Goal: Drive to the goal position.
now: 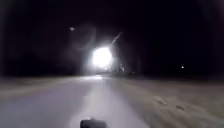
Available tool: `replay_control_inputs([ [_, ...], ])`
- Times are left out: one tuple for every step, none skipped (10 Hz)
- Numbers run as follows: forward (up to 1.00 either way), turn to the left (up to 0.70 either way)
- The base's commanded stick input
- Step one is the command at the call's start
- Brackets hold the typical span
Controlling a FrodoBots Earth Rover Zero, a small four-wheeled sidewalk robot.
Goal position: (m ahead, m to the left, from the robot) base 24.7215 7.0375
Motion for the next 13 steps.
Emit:
replay_control_inputs([
  [0.92, 0.00],
  [0.91, 0.00],
  [1.00, 0.00],
  [1.00, 0.00],
  [1.00, 0.00],
  [1.00, 0.00],
  [1.00, 0.00],
  [1.00, 0.00],
  [1.00, 0.00],
  [1.00, 0.00],
  [1.00, 0.00],
  [1.00, 0.00],
  [1.00, 0.00],
])
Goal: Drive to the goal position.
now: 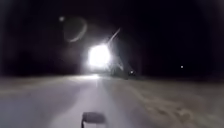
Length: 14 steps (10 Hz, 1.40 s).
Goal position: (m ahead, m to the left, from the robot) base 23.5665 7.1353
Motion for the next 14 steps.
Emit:
replay_control_inputs([
  [1.00, 0.00],
  [1.00, 0.00],
  [1.00, 0.00],
  [1.00, 0.00],
  [1.00, 0.00],
  [1.00, 0.00],
  [1.00, 0.00],
  [1.00, 0.00],
  [1.00, 0.00],
  [1.00, 0.00],
  [1.00, 0.00],
  [1.00, 0.00],
  [1.00, 0.00],
  [1.00, 0.00],
])
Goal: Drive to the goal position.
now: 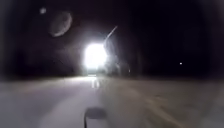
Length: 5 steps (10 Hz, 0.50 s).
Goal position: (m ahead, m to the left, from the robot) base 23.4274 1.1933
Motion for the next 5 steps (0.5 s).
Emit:
replay_control_inputs([
  [1.00, 0.00],
  [1.00, 0.00],
  [1.00, 0.00],
  [1.00, 0.00],
  [1.00, 0.00],
])
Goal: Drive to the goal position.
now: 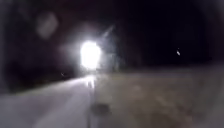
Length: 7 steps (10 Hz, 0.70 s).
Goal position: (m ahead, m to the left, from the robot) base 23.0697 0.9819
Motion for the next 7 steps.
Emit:
replay_control_inputs([
  [1.00, 0.00],
  [1.00, 0.00],
  [1.00, 0.00],
  [1.00, 0.00],
  [1.00, 0.00],
  [1.00, 0.00],
  [1.00, 0.00],
])
